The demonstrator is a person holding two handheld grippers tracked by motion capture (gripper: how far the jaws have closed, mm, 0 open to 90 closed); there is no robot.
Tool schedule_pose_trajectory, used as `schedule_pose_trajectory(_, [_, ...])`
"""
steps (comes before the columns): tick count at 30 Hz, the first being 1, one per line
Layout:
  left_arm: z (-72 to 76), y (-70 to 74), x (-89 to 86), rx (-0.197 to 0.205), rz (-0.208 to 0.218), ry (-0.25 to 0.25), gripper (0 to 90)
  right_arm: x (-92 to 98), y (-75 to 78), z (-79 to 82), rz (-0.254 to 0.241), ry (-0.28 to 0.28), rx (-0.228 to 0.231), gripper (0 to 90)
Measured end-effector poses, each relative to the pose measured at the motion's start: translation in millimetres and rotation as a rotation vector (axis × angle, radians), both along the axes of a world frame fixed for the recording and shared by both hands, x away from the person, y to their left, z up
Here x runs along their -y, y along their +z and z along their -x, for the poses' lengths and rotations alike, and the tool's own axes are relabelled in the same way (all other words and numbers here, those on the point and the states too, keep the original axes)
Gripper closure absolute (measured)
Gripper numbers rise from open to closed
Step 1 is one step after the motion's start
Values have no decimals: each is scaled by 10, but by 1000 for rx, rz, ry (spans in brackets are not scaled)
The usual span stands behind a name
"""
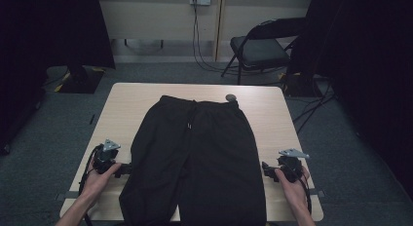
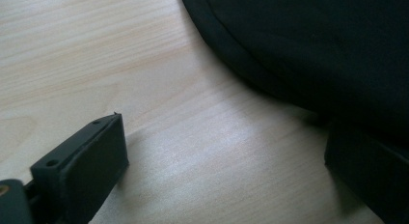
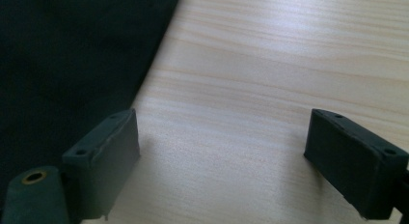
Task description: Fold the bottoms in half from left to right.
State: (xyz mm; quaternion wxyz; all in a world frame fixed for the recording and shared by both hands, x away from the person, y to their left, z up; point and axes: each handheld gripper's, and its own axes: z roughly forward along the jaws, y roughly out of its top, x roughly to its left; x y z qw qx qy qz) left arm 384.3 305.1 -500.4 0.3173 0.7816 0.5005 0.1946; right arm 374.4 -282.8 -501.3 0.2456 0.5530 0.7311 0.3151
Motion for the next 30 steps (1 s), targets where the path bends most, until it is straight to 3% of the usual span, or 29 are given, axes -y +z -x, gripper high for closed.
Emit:
schedule_pose_trajectory(7, [8, 39, -1, -8, -3, -6, 84, -3, 8, 8, 1, 1, 3, 135])
schedule_pose_trajectory(9, [16, 52, 4, -5, 3, -1, 168, -12, 18, 16, 3, 10, -2, 151])
schedule_pose_trajectory(11, [21, 76, 2, -23, -9, -10, 165, -28, 59, 32, -45, 24, -16, 167])
schedule_pose_trajectory(15, [45, 127, 14, 4, 7, -30, 204, -74, 134, 53, -51, 53, 0, 192])
schedule_pose_trajectory(16, [63, 185, 35, 30, 13, -48, 211, -145, 223, 77, -53, 82, 26, 205])
schedule_pose_trajectory(18, [72, 233, 49, 52, -4, -66, 214, -176, 258, 84, -58, 93, 31, 209])
schedule_pose_trajectory(21, [57, 347, 136, 100, 23, -87, 251, -409, 421, 103, -71, 160, 79, 224])
schedule_pose_trajectory(23, [29, 364, 173, 94, 13, -104, 265, -490, 443, 89, -61, 180, 81, 225])
schedule_pose_trajectory(24, [-45, 387, 245, 96, -2, -141, 283, -677, 462, 25, -59, 229, 76, 235])
schedule_pose_trajectory(26, [-119, 405, 316, 117, 16, -153, 308, -860, 470, -50, -55, 269, 57, 262])
schedule_pose_trajectory(29, [-210, 405, 376, 100, 20, -181, 348, -1110, 467, -137, -66, 320, 46, 290])
schedule_pose_trajectory(30, [-264, 362, 416, 78, 51, -200, 360, -1196, 452, -160, -63, 343, 39, 307])
